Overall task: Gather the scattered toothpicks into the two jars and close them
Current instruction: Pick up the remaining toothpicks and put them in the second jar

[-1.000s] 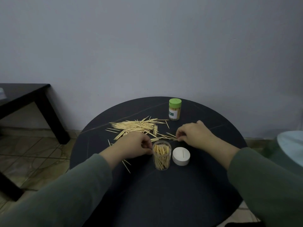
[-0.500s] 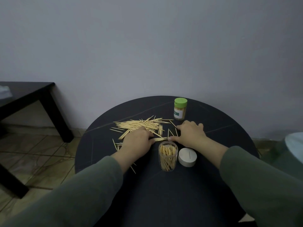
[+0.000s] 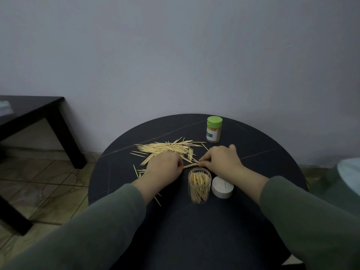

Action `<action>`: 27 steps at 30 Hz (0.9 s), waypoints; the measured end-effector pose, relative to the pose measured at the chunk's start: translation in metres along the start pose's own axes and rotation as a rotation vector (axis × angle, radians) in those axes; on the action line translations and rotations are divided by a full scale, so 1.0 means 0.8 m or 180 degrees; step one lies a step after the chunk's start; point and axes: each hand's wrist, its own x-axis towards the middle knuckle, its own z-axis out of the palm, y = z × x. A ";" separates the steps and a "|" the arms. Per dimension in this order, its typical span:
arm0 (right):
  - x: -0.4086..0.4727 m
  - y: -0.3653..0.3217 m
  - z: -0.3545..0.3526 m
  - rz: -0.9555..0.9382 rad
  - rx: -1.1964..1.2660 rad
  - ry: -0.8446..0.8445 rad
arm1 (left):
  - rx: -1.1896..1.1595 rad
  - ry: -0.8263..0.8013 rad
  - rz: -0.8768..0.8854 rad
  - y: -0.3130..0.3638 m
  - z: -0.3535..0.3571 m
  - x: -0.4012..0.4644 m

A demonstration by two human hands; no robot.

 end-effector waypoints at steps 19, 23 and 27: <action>0.003 0.000 -0.007 -0.0705 -0.1948 -0.0599 | 0.0550 -0.0444 0.0094 0.005 0.001 -0.002; 0.001 0.008 -0.013 -0.0637 -0.1527 -0.0703 | 0.0394 -0.0413 0.0045 0.003 -0.003 -0.001; -0.003 0.015 -0.021 -0.0516 -0.0681 -0.0659 | 0.0038 -0.0180 -0.0010 0.002 -0.004 0.004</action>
